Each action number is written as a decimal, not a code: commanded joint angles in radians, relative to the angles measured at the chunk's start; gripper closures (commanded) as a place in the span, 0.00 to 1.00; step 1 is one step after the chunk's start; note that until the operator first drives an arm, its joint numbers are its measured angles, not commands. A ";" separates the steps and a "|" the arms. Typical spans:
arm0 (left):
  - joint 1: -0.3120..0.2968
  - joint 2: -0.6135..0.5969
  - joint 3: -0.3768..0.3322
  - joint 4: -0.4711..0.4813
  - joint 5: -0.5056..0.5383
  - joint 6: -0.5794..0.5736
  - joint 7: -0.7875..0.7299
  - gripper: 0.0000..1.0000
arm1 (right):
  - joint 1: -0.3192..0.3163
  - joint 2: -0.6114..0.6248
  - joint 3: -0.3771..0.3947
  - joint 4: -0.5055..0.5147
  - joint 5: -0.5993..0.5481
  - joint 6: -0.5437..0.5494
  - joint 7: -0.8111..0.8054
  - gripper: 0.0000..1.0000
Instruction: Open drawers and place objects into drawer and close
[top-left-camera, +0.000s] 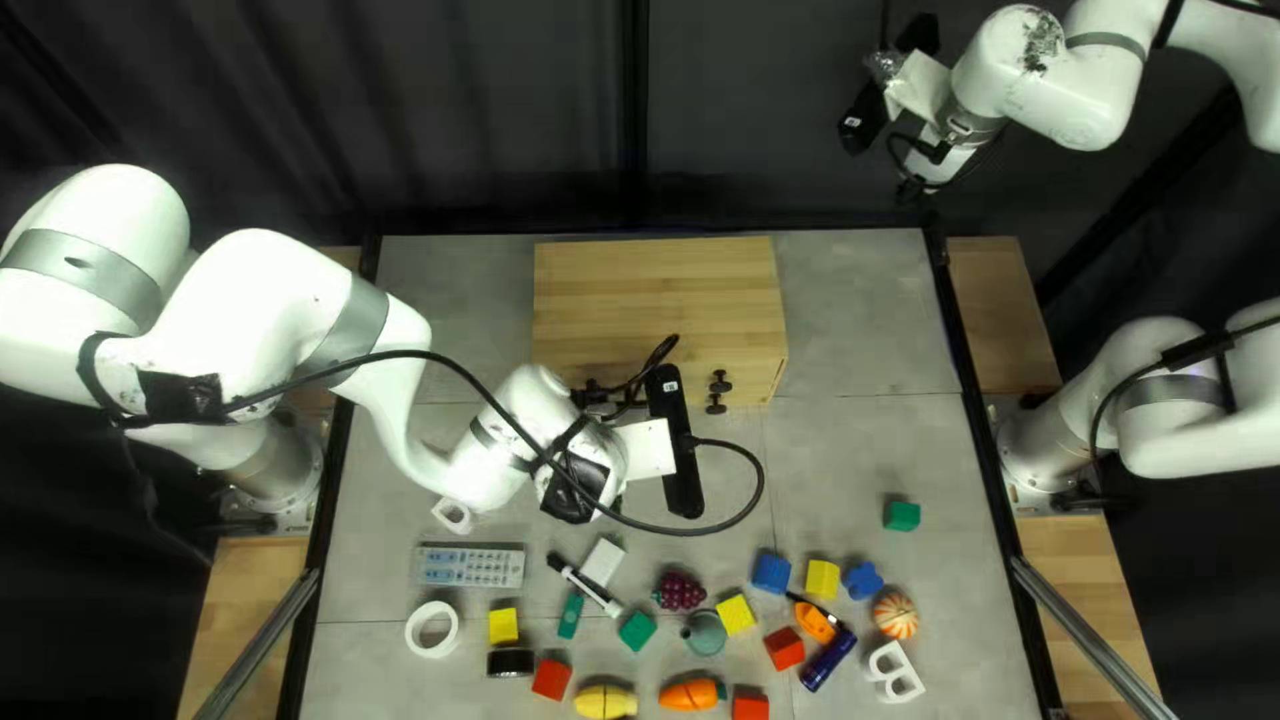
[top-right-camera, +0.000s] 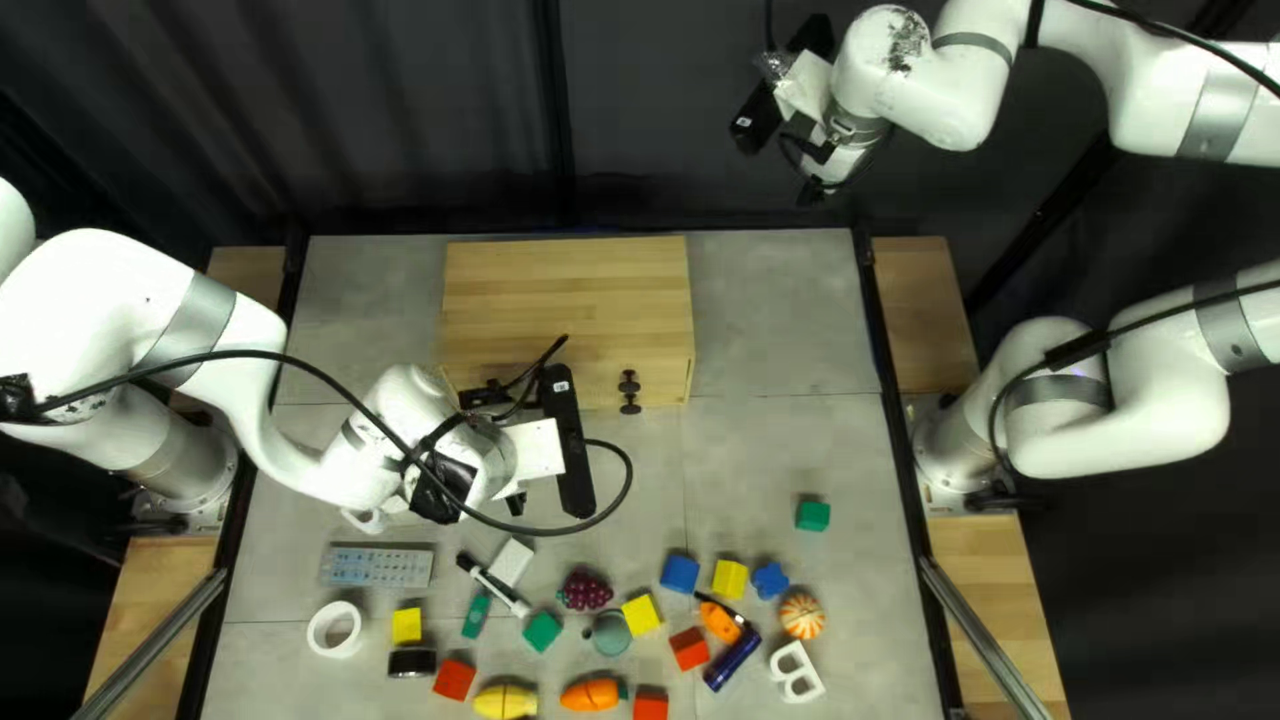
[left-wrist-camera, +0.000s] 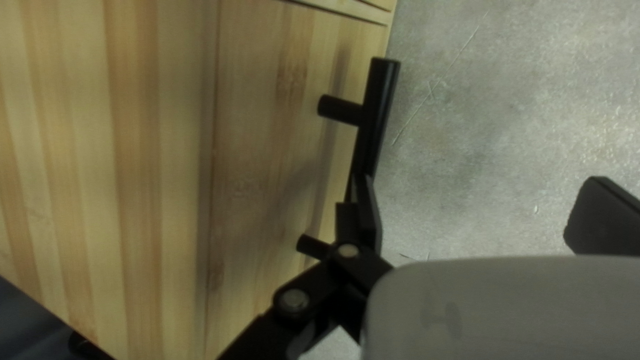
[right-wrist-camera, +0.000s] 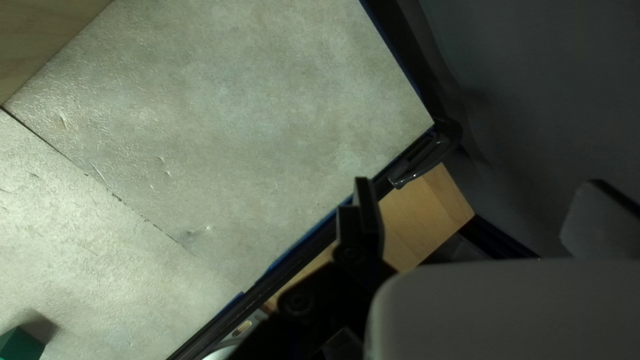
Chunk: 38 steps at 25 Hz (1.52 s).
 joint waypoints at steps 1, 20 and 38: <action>0.003 -0.013 0.000 -0.010 0.001 -0.011 0.008 0.00 | 0.000 0.000 0.000 0.000 0.000 0.000 0.000 0.00; -0.020 0.038 -0.006 0.043 0.030 0.061 0.027 0.00 | 0.000 0.000 0.000 0.000 0.000 0.000 0.000 0.00; -0.030 0.089 -0.002 0.095 0.032 0.126 0.016 0.00 | 0.000 0.000 0.000 0.000 0.000 0.000 0.000 0.00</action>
